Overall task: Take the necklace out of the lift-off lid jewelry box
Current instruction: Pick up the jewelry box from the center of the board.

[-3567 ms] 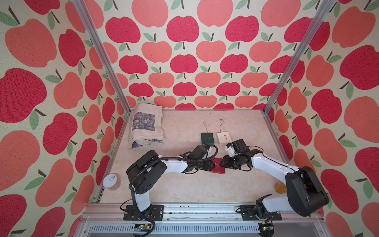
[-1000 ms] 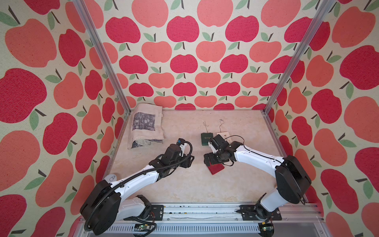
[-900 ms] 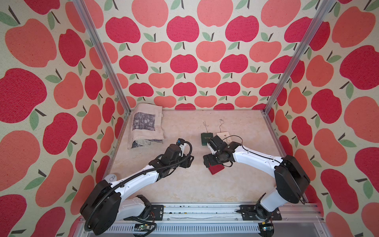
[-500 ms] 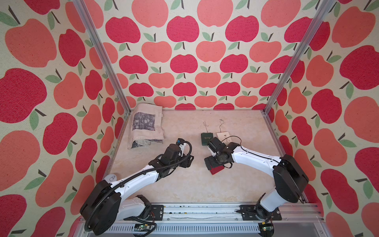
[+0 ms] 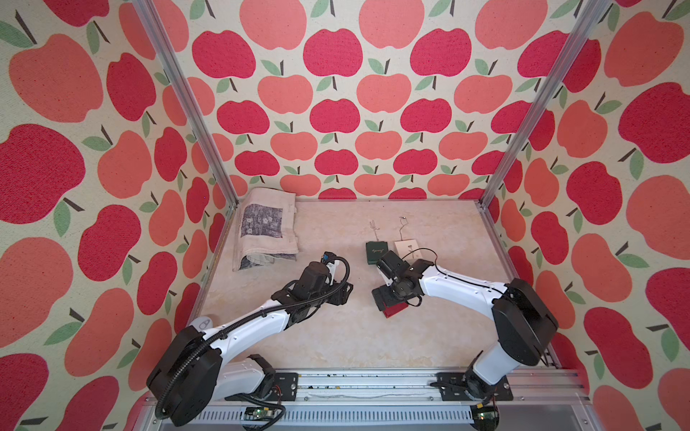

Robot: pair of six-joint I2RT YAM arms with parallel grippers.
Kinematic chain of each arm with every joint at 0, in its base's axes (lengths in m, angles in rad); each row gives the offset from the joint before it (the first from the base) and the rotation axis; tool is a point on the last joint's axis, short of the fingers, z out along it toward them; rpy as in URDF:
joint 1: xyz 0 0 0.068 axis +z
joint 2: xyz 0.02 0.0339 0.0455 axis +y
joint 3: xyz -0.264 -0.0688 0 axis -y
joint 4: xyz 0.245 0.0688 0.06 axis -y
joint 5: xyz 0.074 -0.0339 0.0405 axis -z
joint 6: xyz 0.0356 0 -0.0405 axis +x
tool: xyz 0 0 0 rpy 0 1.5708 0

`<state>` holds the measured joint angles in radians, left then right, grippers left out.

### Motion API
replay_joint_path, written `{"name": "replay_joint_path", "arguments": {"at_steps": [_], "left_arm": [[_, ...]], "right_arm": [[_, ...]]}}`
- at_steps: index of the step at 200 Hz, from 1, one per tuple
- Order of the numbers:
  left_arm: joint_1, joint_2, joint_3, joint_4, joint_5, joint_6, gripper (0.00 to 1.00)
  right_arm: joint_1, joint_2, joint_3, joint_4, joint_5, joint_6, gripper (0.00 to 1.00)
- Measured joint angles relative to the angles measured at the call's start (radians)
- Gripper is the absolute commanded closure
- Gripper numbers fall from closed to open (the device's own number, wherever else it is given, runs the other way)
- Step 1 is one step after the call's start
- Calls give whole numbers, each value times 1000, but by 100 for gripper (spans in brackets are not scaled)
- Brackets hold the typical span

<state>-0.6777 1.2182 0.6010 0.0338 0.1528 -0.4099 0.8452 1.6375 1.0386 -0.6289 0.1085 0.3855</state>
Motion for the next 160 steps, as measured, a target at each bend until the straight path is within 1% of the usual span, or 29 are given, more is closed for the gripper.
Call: {"name": "replay_joint_path", "arguments": {"at_steps": [30,78,124,160], "left_arm": [[0,0,0,0,0,-2,30],[0,0,0,0,0,-3,28],[0,0,0,3,0,-3,26],[0,-21,0,36,13,30,20]], "right_arm": [[0,3,-13,2,0,0,5],[0,6,-18,3,7,-4,13],[0,6,-18,3,7,-8,16],[-16,-14,-18,-14,-9,-34,16]]}}
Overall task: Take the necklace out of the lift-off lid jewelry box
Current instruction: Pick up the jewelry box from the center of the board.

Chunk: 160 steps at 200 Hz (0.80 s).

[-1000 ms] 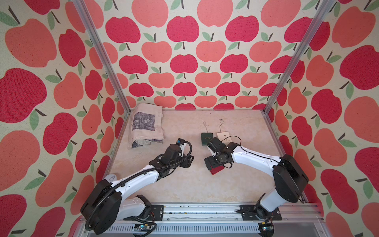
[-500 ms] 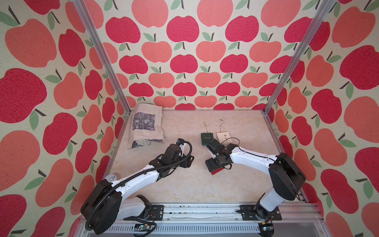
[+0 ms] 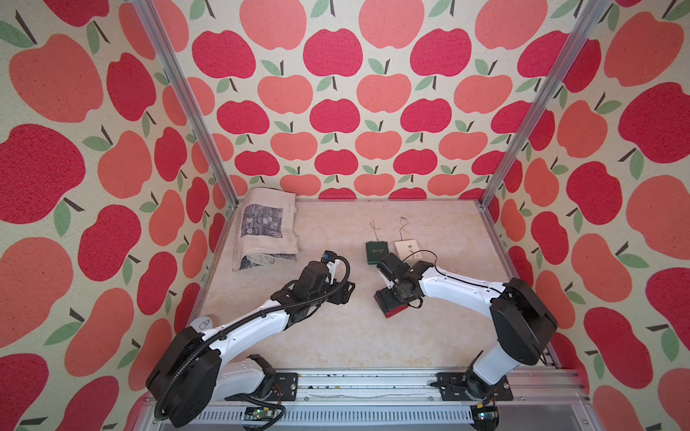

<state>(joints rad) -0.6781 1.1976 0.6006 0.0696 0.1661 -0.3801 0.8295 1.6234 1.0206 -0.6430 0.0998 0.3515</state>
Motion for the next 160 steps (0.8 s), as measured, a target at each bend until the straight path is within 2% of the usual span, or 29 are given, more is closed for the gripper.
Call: {"name": "replay_joint_path", "arguments": {"at_steps": [40,70,107,160], "left_arm": [[0,-83,-29,116,13,102,12],[0,-97,-68,212,54,194,0],[-19,-85,-105,314,121,315,1],[-156,-12,-121,403,164,526,1]], "right_arm": [[-88,-102,14,-64,-76,-52,17],[-153,-187,59,-118,-150,-90,17],[-172,-235,127,-177,-224,-122,17],[-172,-246,168,-225,-304,-138,17]]}}
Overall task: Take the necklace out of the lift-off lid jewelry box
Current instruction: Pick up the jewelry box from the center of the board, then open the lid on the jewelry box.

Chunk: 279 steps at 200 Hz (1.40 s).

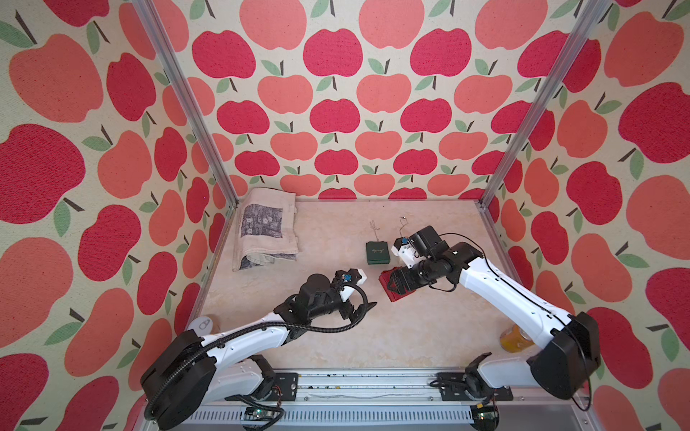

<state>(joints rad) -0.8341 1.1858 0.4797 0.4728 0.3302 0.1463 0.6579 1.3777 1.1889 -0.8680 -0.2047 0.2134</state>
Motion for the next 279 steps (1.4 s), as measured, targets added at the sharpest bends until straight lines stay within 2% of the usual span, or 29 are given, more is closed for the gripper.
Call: {"name": "replay_joint_path", "arguments": {"at_steps": [49,148,279], "left_arm": [[-43,119,6,54,-13,81,1],[-108,254,100,128,-114,108,1],[-119,275,111,139,-166,108,2]], "right_arm": [[0,-16,4,-8,-42,0,18],[0,-31,4,-16,-52,5,19],[0,-31,-13,6,-60,16,20]]}}
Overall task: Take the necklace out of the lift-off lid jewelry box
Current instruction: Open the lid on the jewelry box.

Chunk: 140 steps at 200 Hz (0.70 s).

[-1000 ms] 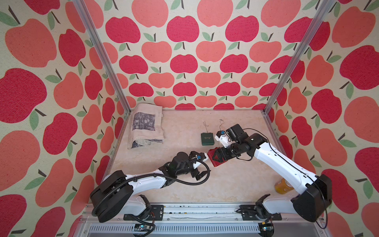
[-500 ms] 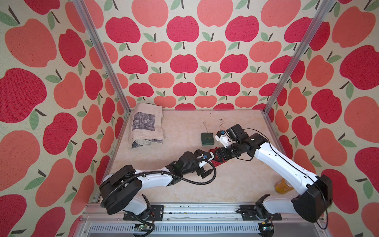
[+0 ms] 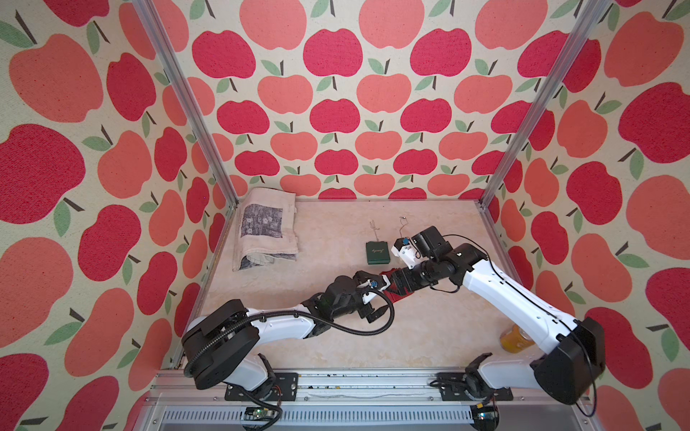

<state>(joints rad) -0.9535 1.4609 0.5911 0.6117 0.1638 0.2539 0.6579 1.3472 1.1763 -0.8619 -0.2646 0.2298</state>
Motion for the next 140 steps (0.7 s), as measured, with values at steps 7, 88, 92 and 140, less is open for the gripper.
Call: {"name": "replay_joint_path", "arguments": {"at_steps": [7,88,92,140], "left_arm": [[-1,0,0,0,0,0,2],[-24,0,0,11,-18,14,4],[-25,0,0,11,-19,16,4],[-27,0,0,11,-26,30,8]], "right_arm": [[0,0,-2,1,0,1,20],[1,1,-12,8,0,6,20],[1,2,-12,8,0,6,20],[3,11,-12,8,0,6,20]]}}
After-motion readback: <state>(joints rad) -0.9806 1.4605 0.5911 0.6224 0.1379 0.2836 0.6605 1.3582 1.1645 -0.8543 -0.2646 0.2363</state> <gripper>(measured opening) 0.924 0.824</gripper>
